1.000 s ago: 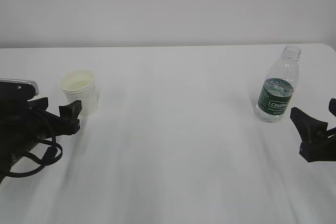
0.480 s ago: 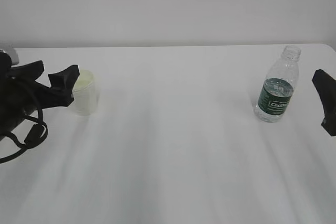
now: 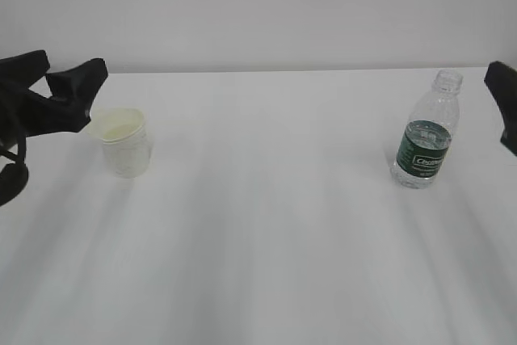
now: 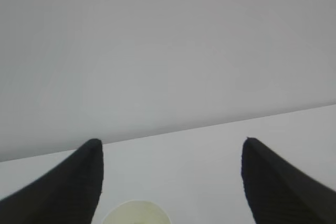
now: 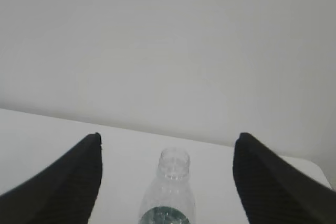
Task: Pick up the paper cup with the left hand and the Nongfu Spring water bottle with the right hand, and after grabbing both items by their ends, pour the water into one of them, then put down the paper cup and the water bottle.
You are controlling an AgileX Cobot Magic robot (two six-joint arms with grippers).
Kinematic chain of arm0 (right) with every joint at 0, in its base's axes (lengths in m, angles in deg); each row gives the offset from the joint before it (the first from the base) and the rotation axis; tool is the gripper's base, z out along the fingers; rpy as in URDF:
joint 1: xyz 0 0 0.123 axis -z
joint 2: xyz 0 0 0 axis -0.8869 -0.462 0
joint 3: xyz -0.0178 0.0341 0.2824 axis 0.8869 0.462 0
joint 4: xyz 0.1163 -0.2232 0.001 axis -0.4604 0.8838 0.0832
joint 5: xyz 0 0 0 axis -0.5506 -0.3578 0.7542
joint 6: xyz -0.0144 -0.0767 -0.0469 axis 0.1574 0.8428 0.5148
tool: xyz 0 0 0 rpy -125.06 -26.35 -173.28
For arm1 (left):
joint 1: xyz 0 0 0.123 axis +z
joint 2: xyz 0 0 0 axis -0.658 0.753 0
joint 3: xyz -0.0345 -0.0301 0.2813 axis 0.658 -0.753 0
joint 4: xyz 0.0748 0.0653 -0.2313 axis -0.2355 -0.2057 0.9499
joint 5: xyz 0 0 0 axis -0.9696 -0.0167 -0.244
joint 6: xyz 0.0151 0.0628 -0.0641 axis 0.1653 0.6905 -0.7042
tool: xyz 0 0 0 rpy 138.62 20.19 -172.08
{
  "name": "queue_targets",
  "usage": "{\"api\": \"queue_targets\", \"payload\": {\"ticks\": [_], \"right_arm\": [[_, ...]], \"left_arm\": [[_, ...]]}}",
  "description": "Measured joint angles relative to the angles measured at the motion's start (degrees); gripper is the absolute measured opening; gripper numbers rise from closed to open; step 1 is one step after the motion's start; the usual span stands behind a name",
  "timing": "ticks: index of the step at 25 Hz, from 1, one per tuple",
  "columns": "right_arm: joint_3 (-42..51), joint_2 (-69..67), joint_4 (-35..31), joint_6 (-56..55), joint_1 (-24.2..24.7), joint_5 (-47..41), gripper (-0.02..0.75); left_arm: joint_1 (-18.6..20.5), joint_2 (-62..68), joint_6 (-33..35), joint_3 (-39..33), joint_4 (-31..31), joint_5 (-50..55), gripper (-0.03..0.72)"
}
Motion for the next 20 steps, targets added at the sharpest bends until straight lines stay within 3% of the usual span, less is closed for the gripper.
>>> {"api": "queue_targets", "payload": {"ticks": [20], "right_arm": [[-15.3,14.8,0.0,2.2,0.0,-24.9,0.59]], "left_arm": [[0.0,-22.9,-0.1,1.3,3.3,22.9,0.587]]}}
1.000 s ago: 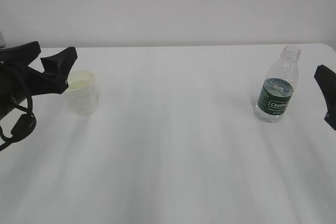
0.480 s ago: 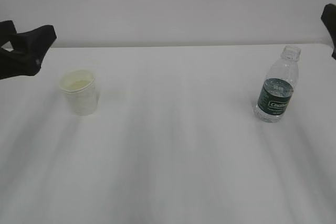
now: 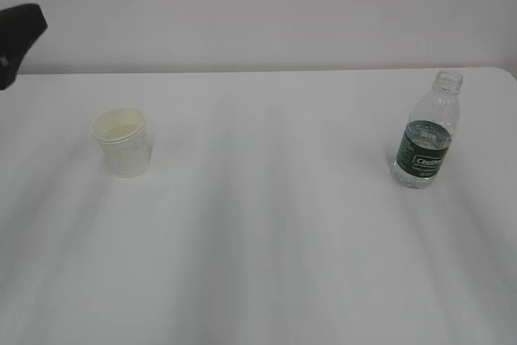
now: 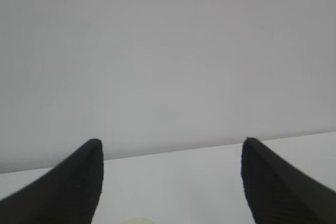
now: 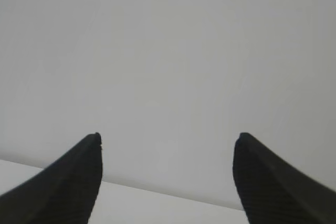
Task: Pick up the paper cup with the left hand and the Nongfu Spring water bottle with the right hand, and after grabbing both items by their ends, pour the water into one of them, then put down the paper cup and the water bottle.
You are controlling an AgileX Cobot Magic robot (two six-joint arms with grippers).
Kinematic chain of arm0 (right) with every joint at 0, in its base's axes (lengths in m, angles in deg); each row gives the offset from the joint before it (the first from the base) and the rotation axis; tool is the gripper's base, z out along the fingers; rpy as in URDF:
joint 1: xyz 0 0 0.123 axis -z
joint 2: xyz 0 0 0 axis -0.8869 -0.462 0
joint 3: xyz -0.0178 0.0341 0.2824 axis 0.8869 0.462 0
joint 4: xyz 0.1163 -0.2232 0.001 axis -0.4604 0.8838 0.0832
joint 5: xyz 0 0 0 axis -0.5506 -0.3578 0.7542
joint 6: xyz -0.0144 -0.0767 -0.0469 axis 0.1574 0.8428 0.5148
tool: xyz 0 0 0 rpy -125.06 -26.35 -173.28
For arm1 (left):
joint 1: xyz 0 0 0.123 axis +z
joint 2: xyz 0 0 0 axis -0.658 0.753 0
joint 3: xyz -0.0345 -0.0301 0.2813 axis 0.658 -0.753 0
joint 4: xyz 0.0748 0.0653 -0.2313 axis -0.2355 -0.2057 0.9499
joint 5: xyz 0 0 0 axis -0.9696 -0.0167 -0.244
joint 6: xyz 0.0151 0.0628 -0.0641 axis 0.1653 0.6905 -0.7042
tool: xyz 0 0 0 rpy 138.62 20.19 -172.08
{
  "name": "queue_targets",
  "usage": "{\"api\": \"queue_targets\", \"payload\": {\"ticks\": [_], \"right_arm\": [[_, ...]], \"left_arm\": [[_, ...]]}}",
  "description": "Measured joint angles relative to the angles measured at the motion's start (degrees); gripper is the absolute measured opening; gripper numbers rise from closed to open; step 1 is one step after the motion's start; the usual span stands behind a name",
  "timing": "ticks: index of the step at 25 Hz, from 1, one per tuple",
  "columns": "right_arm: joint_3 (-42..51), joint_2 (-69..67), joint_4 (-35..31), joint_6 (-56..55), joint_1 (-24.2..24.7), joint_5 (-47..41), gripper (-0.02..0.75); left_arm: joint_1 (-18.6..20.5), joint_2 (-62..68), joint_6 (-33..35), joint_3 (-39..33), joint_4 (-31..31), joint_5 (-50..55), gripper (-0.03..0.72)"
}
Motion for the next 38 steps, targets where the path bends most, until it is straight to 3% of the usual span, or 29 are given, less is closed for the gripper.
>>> {"api": "queue_targets", "payload": {"ticks": [13,20,38], "right_arm": [[-4.3,15.1,0.6,0.2,0.0,-16.9,0.59],[-7.8,21.4,2.9,0.3,0.0,-29.5,0.59],[-9.7,38.2,4.1,0.3,0.0,-50.1,0.59]], "left_arm": [[0.0,-14.9,0.0,11.2,0.1,20.5,0.587],[0.0,-21.9,0.0,15.7,-3.5,33.9,0.587],[0.0,-40.3,0.0,16.6,-6.2,63.8,0.586]]}}
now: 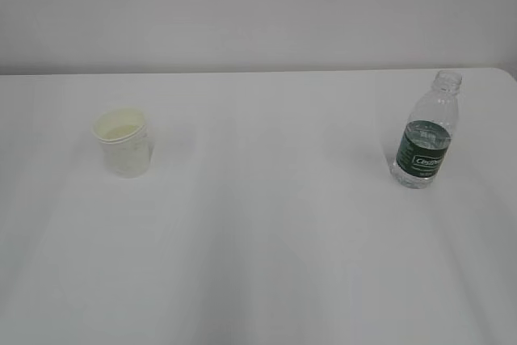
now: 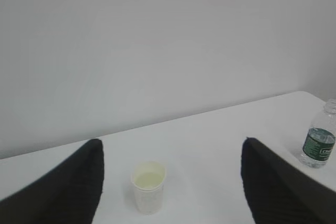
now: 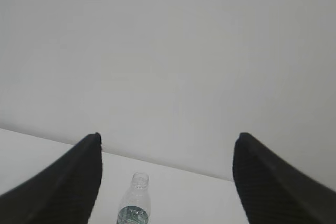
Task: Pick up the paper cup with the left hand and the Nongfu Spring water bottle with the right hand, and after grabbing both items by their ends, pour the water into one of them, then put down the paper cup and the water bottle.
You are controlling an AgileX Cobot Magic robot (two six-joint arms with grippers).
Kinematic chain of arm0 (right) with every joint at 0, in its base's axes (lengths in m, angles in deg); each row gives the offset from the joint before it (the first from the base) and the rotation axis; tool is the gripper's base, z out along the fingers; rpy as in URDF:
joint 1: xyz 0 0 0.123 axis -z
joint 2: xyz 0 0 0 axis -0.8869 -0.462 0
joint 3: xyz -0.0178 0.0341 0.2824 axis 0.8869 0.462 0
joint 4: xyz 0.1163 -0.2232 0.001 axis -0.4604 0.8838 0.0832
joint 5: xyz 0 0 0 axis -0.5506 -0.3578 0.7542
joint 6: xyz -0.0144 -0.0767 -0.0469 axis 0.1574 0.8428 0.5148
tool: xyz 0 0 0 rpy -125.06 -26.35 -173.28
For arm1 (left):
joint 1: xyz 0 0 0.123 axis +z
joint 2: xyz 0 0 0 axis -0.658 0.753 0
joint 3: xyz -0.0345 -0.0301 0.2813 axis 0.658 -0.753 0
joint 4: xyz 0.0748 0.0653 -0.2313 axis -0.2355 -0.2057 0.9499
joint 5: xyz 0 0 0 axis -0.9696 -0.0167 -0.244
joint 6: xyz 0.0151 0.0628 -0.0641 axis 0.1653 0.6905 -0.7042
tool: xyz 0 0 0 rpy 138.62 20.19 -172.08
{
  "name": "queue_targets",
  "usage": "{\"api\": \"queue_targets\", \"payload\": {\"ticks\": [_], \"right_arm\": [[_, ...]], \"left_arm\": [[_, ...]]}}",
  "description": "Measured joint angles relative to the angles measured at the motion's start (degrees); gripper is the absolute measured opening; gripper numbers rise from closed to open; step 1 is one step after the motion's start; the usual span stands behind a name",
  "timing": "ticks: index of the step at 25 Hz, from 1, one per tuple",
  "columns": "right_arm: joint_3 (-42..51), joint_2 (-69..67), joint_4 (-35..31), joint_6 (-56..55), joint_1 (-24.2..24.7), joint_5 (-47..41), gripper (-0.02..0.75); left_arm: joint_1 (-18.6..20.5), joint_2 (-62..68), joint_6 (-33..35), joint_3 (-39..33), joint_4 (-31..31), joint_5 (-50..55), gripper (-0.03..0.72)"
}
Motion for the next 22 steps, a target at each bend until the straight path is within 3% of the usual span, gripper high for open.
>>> {"api": "queue_targets", "payload": {"ticks": [9,22], "right_arm": [[-0.9,10.4,-1.5,0.0,0.0,-9.2,0.59],[-1.5,11.6,-4.9,0.0,0.0,-30.4,0.59]], "left_arm": [[0.0,-7.2,0.0,0.1,0.6,7.4,0.54],[0.0,-8.1,0.0,0.2,1.9,22.5,0.523]]}}
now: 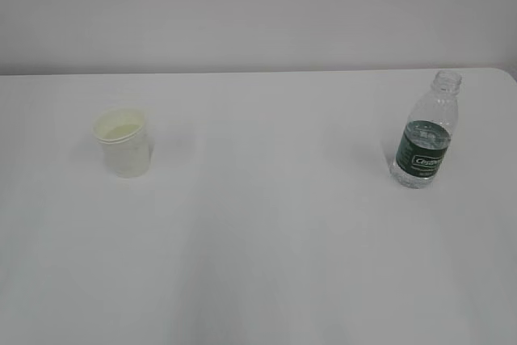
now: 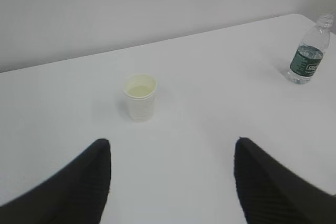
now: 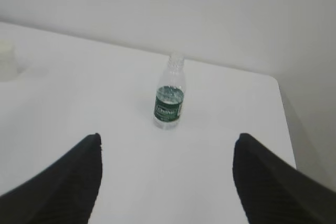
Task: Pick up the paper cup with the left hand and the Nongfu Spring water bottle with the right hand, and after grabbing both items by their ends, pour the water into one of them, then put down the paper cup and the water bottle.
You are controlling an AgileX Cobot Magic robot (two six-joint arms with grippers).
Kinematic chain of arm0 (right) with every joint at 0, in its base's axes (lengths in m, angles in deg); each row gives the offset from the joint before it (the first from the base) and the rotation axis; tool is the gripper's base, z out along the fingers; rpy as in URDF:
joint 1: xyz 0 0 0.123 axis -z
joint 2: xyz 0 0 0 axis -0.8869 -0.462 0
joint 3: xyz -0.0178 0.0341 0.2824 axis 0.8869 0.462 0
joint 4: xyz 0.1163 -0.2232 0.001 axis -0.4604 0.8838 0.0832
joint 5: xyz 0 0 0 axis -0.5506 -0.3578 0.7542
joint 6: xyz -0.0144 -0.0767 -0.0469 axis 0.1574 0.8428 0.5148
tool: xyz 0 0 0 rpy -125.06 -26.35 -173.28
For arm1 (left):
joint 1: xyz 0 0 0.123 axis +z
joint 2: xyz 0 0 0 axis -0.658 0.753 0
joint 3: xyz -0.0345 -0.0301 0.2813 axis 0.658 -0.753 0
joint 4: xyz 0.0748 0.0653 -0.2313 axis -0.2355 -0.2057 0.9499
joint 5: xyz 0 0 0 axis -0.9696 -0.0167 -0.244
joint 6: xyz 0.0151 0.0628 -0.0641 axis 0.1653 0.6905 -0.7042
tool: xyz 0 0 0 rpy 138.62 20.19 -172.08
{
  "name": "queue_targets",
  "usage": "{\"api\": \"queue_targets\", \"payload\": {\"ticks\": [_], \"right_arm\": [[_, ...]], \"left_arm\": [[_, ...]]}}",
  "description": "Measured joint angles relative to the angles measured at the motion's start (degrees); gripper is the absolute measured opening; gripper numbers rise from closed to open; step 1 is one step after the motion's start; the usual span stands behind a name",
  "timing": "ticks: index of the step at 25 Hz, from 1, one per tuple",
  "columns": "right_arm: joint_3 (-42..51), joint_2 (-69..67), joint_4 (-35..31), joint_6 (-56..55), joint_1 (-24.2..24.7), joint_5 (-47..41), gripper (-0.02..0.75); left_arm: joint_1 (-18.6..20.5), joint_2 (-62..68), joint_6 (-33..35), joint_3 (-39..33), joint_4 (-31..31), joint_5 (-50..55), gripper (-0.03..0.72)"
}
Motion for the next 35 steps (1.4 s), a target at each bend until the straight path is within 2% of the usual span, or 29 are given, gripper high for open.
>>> {"api": "queue_targets", "payload": {"ticks": [5,16,21,35], "right_arm": [[0.0,0.0,3.7,-1.4,0.0,-6.2,0.59],[0.7,0.0,7.4,-4.6,0.0,-10.1,0.59],[3.7,1.0,8.9,-5.9,0.0,-10.4,0.59],[12.5,1.1,9.1,-7.2,0.0,-7.1,0.59]], "left_arm": [[0.0,-3.5,0.0,-2.4,0.0,0.5,0.523],[0.0,-9.4,-2.3,-9.2,0.0,0.8,0.522],[0.0,-12.3,-5.0,-12.4,0.0,0.8,0.522],[0.0,-13.2,-5.9,-12.7,0.0,0.8,0.512]]}}
